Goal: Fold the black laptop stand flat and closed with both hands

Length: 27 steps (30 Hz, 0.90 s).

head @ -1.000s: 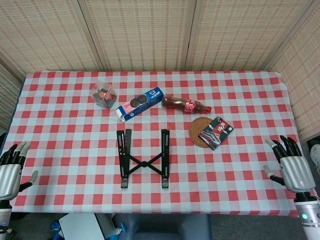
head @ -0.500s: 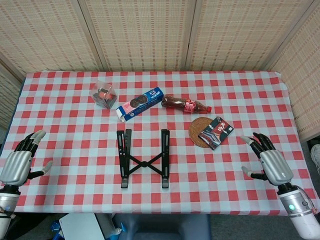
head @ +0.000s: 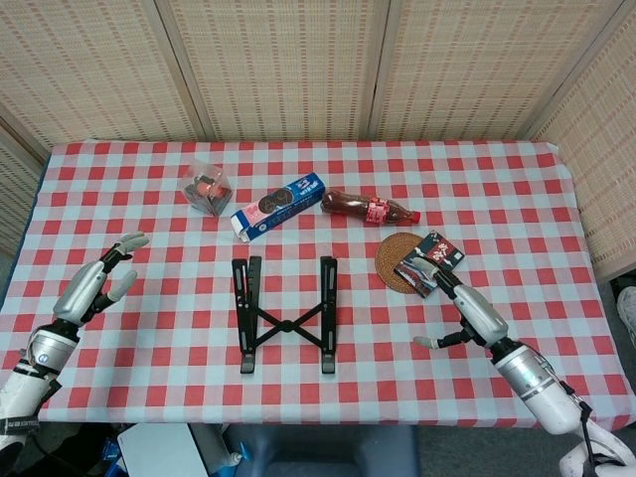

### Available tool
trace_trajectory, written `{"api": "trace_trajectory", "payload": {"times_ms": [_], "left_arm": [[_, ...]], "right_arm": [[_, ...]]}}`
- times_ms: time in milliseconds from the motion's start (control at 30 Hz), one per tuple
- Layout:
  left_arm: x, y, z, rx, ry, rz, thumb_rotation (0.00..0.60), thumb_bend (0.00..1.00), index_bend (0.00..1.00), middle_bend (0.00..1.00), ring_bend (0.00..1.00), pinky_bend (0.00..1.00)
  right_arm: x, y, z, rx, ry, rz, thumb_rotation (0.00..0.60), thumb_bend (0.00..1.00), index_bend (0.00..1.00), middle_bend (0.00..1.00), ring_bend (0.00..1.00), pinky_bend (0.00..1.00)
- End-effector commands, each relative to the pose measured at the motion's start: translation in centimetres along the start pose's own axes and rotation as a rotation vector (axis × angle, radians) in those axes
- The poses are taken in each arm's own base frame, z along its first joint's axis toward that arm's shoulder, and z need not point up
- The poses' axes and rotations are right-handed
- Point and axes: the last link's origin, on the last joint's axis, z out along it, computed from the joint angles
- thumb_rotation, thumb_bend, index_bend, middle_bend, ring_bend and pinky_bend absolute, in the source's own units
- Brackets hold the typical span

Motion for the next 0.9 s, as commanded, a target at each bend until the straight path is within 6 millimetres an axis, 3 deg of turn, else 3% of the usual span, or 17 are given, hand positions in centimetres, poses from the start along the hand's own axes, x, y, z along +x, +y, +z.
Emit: {"api": "trace_trajectory", "payload": {"times_ms": [33,367,500,900], "left_arm": [[-0.9,0.6,2.3,-0.03,-0.058,-0.061,0.0,0.18,0.16,0.12,0.18,0.27],[-2.9,0.2,6.1,0.021,-0.111,-0.217,0.0,0.17,0.2,0.17,0.23,0.29],[-3.6,0.0,7.4,0.043,-0.124,-0.255,0.0,0.17,0.23,0.2,0.26,0.33],[-6.3,0.2,9.7,0.069,-0.163,-0.421,0.0,0.17,0.27,0.26,0.31,0.39]], "right_arm": [[-1.4,-0.3,2.7,0.019,-0.08,0.158,0.6,0.0,0.0,0.0,0.0,0.0],[-3.2,0.2,7.1,0.004,-0.107,0.312,0.6,0.0,0.0,0.0,0.0,0.0],[-4.0,0.1,8.7,-0.005,-0.124,0.384,0.6,0.0,0.0,0.02,0.0,0.0],[-6.2,-0.2,12.1,-0.017,-0.191,0.439,0.6,0.0,0.0,0.04,0.0,0.0]]}}
